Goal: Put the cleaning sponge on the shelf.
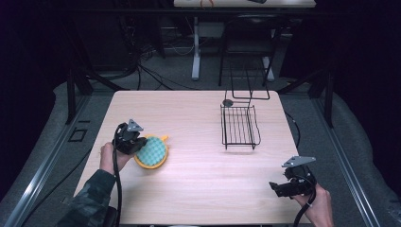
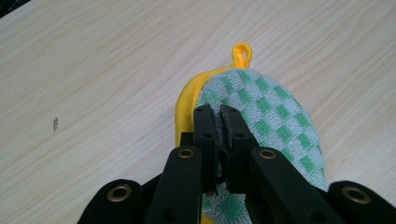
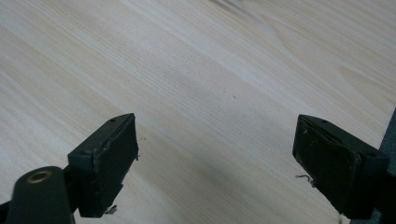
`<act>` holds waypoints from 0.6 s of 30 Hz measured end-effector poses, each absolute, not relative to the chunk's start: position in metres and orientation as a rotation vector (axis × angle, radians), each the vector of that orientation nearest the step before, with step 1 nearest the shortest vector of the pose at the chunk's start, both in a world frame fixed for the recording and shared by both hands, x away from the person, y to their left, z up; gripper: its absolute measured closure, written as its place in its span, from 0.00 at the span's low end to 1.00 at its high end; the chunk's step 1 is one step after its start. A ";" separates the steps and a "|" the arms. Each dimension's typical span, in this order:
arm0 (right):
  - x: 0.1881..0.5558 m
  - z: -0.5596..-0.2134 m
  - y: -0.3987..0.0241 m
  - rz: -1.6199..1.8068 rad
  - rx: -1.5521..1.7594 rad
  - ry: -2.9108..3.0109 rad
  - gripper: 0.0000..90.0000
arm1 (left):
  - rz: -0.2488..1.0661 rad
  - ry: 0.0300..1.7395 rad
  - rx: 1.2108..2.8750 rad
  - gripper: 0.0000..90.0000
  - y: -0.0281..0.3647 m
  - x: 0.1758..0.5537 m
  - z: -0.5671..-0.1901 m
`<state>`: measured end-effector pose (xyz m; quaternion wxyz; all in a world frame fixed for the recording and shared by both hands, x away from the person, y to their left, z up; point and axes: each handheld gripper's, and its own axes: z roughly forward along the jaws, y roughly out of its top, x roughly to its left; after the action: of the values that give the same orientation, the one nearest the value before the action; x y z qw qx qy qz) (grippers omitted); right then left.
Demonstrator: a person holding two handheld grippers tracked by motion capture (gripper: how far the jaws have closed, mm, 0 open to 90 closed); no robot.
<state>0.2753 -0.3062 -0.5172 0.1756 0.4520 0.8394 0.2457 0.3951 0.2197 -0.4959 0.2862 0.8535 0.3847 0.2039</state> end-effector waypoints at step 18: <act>0.279 -0.524 -0.305 0.642 1.323 2.425 0.04 | 0.515 0.908 2.206 0.96 0.204 0.381 -0.477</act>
<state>0.2795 -0.3048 -0.5238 0.1523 0.4609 0.8452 0.2236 0.3811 0.2040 -0.4770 0.3434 0.8489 0.3494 0.1983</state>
